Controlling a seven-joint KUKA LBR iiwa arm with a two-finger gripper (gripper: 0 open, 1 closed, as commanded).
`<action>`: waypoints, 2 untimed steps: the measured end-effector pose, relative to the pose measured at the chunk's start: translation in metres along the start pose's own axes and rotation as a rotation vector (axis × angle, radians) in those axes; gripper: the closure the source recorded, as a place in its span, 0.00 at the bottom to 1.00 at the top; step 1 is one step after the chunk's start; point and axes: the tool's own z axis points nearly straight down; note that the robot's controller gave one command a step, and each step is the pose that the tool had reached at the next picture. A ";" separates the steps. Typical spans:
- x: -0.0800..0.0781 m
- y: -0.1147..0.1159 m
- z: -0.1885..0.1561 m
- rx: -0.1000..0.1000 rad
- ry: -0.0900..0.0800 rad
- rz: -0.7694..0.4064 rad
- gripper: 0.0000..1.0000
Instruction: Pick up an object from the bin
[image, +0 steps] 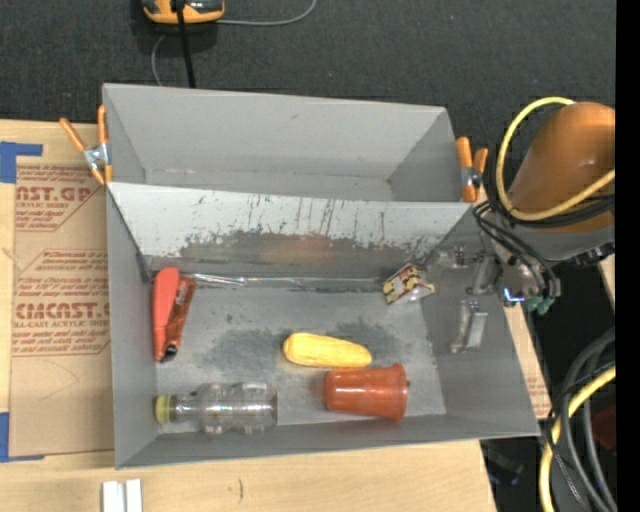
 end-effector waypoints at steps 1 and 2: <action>-0.001 0.000 -0.005 0.001 -0.008 -0.001 0.00; 0.022 0.036 0.014 0.003 -0.009 -0.044 0.00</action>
Offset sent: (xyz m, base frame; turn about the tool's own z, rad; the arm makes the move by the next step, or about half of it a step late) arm -0.0481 0.0830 -0.0363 -0.1016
